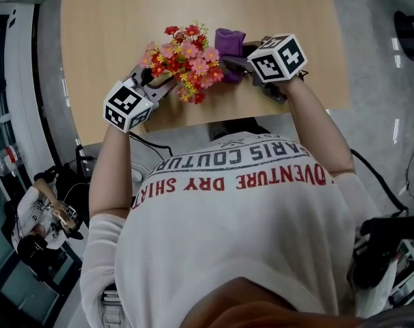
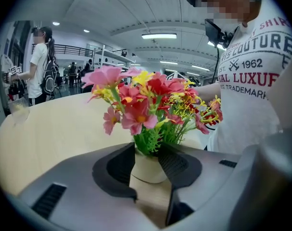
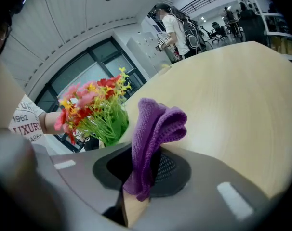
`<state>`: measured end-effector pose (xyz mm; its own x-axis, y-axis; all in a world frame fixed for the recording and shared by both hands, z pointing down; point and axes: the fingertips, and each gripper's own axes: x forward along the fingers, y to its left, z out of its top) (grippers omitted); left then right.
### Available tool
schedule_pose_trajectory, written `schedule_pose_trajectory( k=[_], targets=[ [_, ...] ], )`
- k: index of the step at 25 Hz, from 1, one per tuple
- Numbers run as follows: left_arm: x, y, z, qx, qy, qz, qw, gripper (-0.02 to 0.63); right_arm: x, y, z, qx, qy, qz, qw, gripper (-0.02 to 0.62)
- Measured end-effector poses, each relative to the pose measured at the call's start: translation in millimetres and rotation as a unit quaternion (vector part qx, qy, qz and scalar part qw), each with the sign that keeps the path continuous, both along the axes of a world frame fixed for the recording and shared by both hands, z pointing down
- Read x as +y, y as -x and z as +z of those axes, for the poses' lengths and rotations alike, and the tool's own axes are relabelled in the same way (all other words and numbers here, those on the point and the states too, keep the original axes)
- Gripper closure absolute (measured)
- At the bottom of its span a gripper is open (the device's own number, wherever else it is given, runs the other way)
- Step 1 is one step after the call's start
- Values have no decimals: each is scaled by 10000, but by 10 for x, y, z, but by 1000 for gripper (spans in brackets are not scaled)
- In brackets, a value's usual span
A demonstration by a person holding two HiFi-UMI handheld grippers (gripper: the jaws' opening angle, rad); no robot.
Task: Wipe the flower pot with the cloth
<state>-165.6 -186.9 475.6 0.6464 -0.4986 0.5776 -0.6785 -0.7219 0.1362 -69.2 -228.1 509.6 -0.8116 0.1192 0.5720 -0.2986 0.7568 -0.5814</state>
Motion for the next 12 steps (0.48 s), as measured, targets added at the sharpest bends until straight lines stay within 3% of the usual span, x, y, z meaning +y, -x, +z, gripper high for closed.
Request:
schedule_pose_trajectory(
  k=[6,12],
  targets=[
    [-78,29,-53,-350,84,781,9963,454,-92,129,-498,-411,-220,-456,9979,526],
    [-302,-1,-19,-585,114,1309,9896,454,-226,200,-559,-438,-309,-861,9948,526]
  ],
)
